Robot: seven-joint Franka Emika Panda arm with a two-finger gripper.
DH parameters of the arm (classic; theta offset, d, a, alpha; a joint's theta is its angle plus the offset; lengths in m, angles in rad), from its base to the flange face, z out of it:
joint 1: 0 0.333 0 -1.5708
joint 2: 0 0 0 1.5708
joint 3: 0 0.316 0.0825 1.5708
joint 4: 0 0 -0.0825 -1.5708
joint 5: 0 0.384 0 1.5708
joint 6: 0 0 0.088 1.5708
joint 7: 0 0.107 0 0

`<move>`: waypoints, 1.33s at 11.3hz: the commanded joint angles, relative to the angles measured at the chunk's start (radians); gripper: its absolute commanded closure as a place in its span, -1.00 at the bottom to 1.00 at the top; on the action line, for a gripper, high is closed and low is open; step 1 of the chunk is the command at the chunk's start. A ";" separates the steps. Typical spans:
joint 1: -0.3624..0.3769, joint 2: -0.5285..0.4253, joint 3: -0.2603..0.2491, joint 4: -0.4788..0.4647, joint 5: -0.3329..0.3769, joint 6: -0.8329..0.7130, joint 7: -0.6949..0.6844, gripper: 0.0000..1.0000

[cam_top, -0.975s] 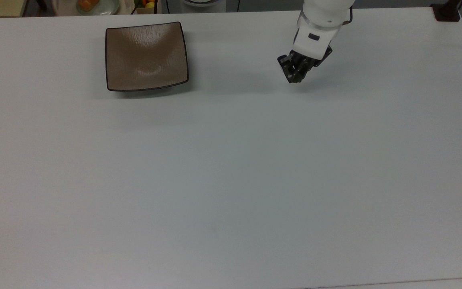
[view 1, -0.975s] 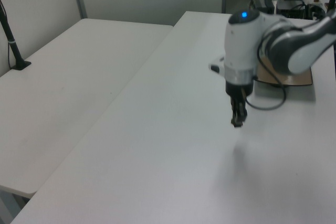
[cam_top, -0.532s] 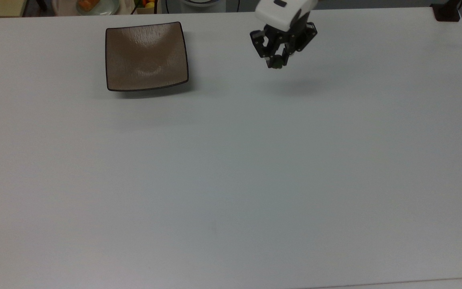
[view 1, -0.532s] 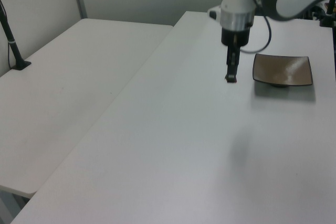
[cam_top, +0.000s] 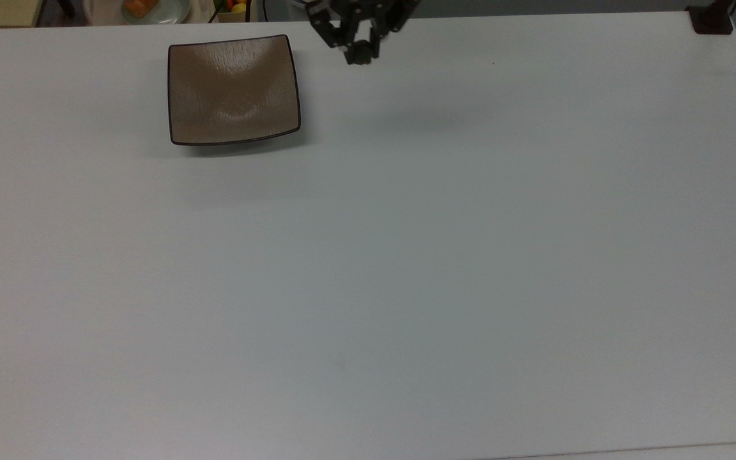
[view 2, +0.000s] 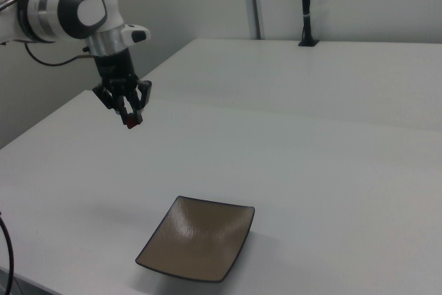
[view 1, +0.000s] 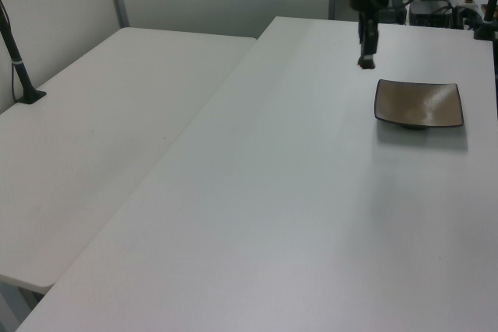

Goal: Strawberries on a ceramic plate
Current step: 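Carry the held strawberry over the brown plate and lower it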

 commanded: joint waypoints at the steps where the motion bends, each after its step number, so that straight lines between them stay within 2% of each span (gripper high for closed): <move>1: -0.061 -0.037 -0.029 -0.002 0.016 -0.104 -0.186 0.65; 4: -0.084 -0.037 -0.098 -0.017 0.003 -0.135 -0.320 0.66; 7: -0.087 -0.030 -0.150 -0.089 -0.065 -0.116 -0.374 0.66; 12: -0.087 -0.020 -0.156 -0.206 -0.079 -0.058 -0.372 0.66; 15: -0.104 0.006 -0.156 -0.275 -0.080 0.061 -0.374 0.65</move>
